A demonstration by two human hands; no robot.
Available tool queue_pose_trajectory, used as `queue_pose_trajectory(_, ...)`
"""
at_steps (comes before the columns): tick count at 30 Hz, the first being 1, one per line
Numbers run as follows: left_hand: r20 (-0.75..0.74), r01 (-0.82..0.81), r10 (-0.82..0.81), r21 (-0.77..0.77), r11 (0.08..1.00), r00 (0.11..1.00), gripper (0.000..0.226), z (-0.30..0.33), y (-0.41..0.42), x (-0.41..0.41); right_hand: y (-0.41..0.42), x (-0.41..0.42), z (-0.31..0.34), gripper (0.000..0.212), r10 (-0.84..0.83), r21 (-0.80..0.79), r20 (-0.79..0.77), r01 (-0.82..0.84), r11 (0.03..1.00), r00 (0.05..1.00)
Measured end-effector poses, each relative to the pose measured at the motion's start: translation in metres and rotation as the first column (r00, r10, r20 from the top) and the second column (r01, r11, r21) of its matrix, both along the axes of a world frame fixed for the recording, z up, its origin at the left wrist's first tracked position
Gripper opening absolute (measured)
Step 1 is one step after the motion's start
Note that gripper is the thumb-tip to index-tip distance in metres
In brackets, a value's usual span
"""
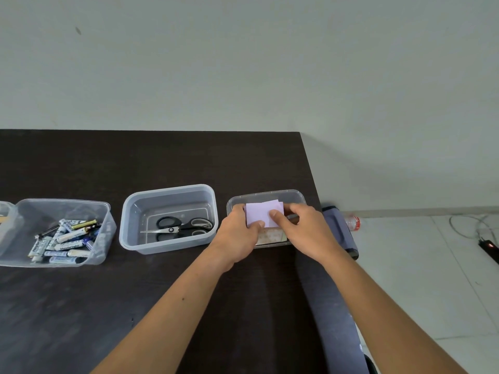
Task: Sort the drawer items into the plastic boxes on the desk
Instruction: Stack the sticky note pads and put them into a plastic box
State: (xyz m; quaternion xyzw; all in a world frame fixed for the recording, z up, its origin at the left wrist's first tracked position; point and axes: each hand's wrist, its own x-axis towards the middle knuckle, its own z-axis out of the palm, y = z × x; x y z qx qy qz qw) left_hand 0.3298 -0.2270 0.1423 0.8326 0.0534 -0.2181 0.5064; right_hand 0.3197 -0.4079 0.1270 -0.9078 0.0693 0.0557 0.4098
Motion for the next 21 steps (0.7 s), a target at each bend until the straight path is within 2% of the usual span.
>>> queue_pose_trajectory(8,0.010,0.005,-0.004,-0.023,1.000,1.000,0.037,0.001,0.001,-0.002,0.001,-0.002,0.006,0.036,-0.007,0.018,-0.007,0.007,1.000,1.000)
queue_pose_trajectory(13,0.052,0.011,-0.008,-0.061,0.998,0.999,0.035,-0.002,0.009,-0.008,0.003,-0.007,0.009,0.038,-0.101,0.027,0.076,0.099,0.995,0.992)
queue_pose_trajectory(15,0.070,0.027,-0.019,-0.115,0.993,0.997,0.048,0.006,0.013,-0.012,0.003,-0.012,0.010,0.041,-0.140,0.056,0.112,0.134,0.989,0.984)
queue_pose_trajectory(18,0.081,0.028,-0.012,-0.202,0.979,0.997,0.080,0.022,0.023,-0.022,0.003,-0.024,0.018,0.043,-0.159,0.073,0.173,0.148,0.986,0.972)
queue_pose_trajectory(21,0.124,0.003,0.029,-0.252,0.968,0.992,0.078,0.032,0.036,-0.040,0.006,-0.045,0.030,0.042,-0.185,0.140,0.223,0.156,0.978,0.957)
